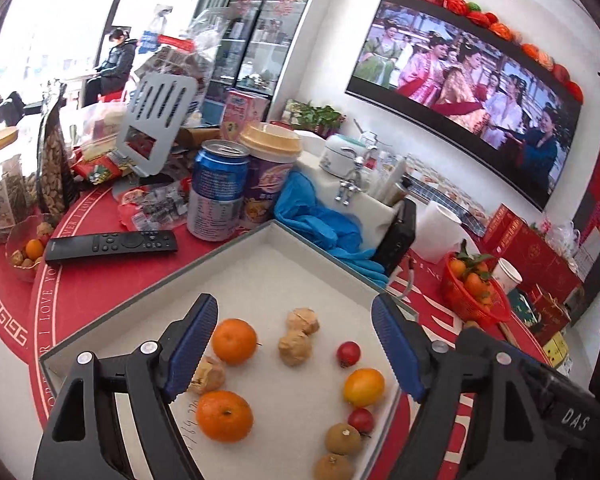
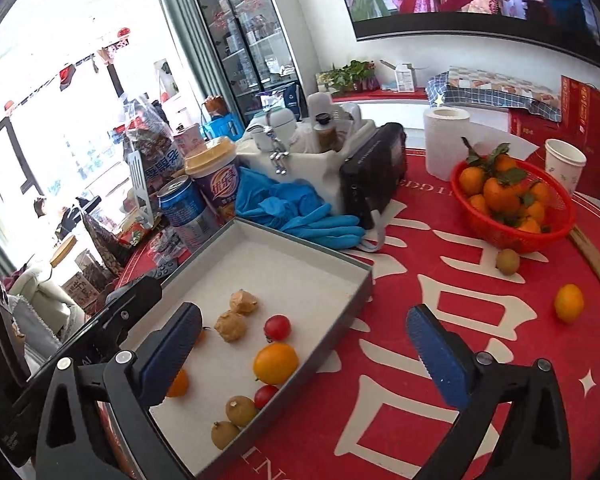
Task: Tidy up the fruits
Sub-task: 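Withdraw both open tools from the tray back over the tablecloth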
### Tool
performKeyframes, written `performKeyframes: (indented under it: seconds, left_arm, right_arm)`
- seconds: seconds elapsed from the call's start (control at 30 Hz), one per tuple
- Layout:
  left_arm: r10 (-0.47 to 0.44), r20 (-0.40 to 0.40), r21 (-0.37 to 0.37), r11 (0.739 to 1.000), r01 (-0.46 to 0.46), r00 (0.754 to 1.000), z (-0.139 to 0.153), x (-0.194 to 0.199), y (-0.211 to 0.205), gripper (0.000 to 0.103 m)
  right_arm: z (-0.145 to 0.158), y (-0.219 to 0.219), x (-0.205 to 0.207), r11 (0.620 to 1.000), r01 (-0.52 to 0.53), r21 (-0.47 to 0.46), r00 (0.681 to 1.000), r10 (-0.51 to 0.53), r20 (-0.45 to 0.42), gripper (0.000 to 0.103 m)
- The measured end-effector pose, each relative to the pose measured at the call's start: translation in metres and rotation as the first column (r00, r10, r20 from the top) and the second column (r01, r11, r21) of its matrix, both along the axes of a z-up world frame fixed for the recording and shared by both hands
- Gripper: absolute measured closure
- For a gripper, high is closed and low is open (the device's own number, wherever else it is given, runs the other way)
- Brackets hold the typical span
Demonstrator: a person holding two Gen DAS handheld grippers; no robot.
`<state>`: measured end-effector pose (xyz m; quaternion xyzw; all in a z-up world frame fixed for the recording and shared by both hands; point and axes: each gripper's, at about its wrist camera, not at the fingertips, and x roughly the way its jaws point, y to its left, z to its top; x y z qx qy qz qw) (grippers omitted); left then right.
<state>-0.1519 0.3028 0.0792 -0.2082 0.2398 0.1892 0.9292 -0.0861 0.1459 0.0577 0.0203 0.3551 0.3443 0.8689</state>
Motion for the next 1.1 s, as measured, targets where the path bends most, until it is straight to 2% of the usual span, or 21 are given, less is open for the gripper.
performKeyframes:
  seconds: [0.13,0.2,0.3,0.4,0.5,0.53,0.57,0.67,0.73,0.77,0.83,0.97,1.1]
  left_arm:
    - [-0.177,-0.04,0.068,0.981,0.179,0.983,0.0,0.012,-0.047,0.021]
    - [-0.274,-0.079,0.088,0.956,0.28,0.959,-0.004,0.019,-0.071,0.02]
    - [-0.379,-0.152,0.074,0.917,0.392,0.913,-0.017,0.028,-0.108,0.02]
    - [-0.429,-0.258,0.081,0.883,0.462,0.866,-0.034,0.039,-0.143,0.02]
    - [-0.442,-0.349,0.056,0.87,0.489,0.826,-0.053,0.052,-0.165,0.02]
    - [-0.446,-0.371,0.049,0.867,0.497,0.815,-0.059,0.057,-0.171,0.02]
    - [-0.445,-0.39,0.048,0.865,0.5,0.806,-0.063,0.062,-0.175,0.02]
    - [-0.432,-0.432,0.061,0.862,0.504,0.791,-0.073,0.072,-0.185,0.02]
    - [-0.421,-0.433,0.104,0.855,0.507,0.797,-0.075,0.073,-0.187,0.019]
    - [-0.422,-0.433,0.105,0.854,0.509,0.797,-0.075,0.072,-0.186,0.019]
    - [-0.431,-0.431,0.089,0.854,0.513,0.793,-0.076,0.075,-0.184,0.017]
    - [-0.454,-0.453,0.069,0.84,0.538,0.767,-0.08,0.08,-0.185,0.0]
    - [-0.455,-0.452,0.073,0.838,0.541,0.767,-0.079,0.08,-0.186,0.0]
  right_arm:
    - [-0.003,-0.046,0.005,0.995,0.094,-0.012,0.994,-0.095,-0.049,0.0]
    - [-0.009,-0.074,0.007,0.987,0.156,-0.04,0.985,-0.159,-0.072,0.0]
    - [-0.026,-0.12,0.012,0.958,0.271,-0.096,0.954,-0.281,-0.102,0.0]
    - [-0.045,-0.164,0.018,0.919,0.37,-0.134,0.909,-0.388,-0.15,0.0]
    - [-0.065,-0.194,0.028,0.89,0.419,-0.178,0.862,-0.452,-0.228,0.0]
    - [-0.07,-0.198,0.03,0.886,0.419,-0.198,0.854,-0.458,-0.244,0.0]
    - [-0.068,-0.2,0.029,0.89,0.408,-0.203,0.867,-0.447,-0.219,0.0]
    - [-0.067,-0.196,0.023,0.848,0.42,-0.323,0.871,-0.477,-0.119,0.0]
    - [-0.072,-0.193,0.023,0.838,0.403,-0.367,0.877,-0.469,-0.106,0.0]
    - [-0.076,-0.193,0.024,0.839,0.39,-0.379,0.879,-0.462,-0.119,0.0]
    - [-0.079,-0.19,0.021,0.825,0.39,-0.409,0.885,-0.459,-0.082,0.0]
    - [-0.08,-0.191,0.021,0.833,0.388,-0.395,0.888,-0.452,-0.081,0.0]
    - [-0.081,-0.188,0.022,0.829,0.404,-0.388,0.884,-0.463,-0.067,0.0]
